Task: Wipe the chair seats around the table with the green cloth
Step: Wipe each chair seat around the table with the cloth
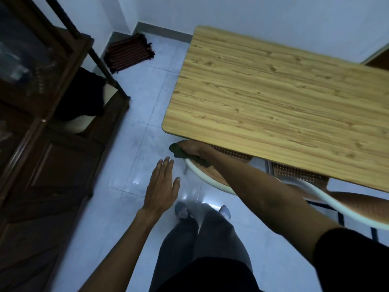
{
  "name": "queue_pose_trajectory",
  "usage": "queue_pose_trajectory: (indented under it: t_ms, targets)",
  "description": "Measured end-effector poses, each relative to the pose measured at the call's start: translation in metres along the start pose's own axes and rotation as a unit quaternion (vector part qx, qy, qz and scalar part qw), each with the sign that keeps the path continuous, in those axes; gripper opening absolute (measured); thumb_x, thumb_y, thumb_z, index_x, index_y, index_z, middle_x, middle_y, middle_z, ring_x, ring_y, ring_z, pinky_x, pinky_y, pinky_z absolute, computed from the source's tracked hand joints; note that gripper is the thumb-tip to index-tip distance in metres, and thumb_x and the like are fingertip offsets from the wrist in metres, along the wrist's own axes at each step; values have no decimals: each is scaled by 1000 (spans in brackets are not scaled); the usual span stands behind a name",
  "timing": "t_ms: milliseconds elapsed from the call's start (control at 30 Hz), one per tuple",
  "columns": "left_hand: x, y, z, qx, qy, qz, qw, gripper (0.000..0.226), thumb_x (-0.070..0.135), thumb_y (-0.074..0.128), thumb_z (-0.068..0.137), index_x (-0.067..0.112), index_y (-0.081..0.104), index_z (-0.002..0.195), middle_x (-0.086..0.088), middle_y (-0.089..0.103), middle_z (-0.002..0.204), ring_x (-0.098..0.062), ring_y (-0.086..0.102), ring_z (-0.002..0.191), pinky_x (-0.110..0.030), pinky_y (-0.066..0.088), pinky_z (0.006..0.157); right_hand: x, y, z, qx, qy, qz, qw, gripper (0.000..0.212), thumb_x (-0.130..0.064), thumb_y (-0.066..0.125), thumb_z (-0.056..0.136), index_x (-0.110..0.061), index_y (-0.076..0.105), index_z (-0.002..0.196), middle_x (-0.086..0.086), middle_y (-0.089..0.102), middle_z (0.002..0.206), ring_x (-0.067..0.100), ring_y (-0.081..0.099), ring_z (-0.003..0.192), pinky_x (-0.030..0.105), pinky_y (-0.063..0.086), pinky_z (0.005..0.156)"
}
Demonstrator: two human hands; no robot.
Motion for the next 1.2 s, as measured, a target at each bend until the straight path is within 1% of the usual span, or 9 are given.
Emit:
queue_pose_trajectory:
  t_ms: [167,300,433,600,733,867,1033,1133,1200]
  targets:
    - [16,12,20,-83,40,-22,995,66,15,48,96,6,17,154,-15,25,161,-34,20,149,-47,20,122,32,38,-79,116,-134,-167,970,67,-31,41,103,-14,9,159,17,12,165,37,18,150,47,17,121]
    - [23,14,20,-96,55,-16,994,68,15,50,97,5,14,155,-16,25,161,-33,21,149,-42,19,120,82,88,-151,232,-153,-254,926,82,-26,58,84,-18,21,157,15,26,162,42,33,144,57,34,113]
    - [15,21,12,-115,63,19,991,70,20,48,98,7,11,156,-14,20,163,-31,16,151,-46,18,122,94,88,-172,266,-158,-243,919,64,-35,42,99,-26,19,158,8,24,164,39,30,146,56,30,115]
    - [9,17,9,-111,83,80,987,72,23,49,97,8,12,156,-11,16,165,-32,12,152,-54,21,120,57,65,-116,218,-112,-176,953,61,-49,10,103,-24,6,159,10,21,165,37,27,147,56,29,115]
    - [-4,13,7,-109,70,91,987,72,25,50,98,3,13,155,-13,14,164,-33,11,152,-53,20,121,13,32,-53,112,-106,-116,981,62,-47,24,106,-9,24,156,24,27,160,43,26,147,57,29,116]
    - [-20,16,0,-85,86,99,988,69,35,45,98,3,20,154,-15,23,162,-35,20,150,-54,27,118,-10,17,-1,-33,-32,26,999,39,1,43,100,12,47,138,32,40,148,47,39,139,48,31,114]
    - [16,30,-9,-73,172,93,978,66,39,36,100,6,21,155,-11,19,164,-31,16,151,-50,20,119,-13,-5,-4,-40,92,139,985,29,-24,42,106,-1,53,118,9,56,87,20,52,70,33,43,76]
    - [18,29,-10,-84,156,91,980,65,41,36,101,7,23,155,-9,21,163,-29,17,151,-50,22,119,-13,-1,-20,-16,57,154,986,35,-30,41,105,-8,50,131,9,59,119,21,58,104,33,42,94]
    - [15,23,-12,-94,172,108,975,66,42,39,99,6,28,153,-10,26,161,-29,23,149,-53,26,117,-6,6,-32,-23,-6,149,989,50,-32,36,106,-21,32,154,3,24,163,25,27,147,39,22,120]
Point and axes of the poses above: each hand's wrist, its own z-axis towards the middle knuckle, its own y-axis out of the palm, x = y × z, the point moved 6 cm from there along z, towards the middle knuckle
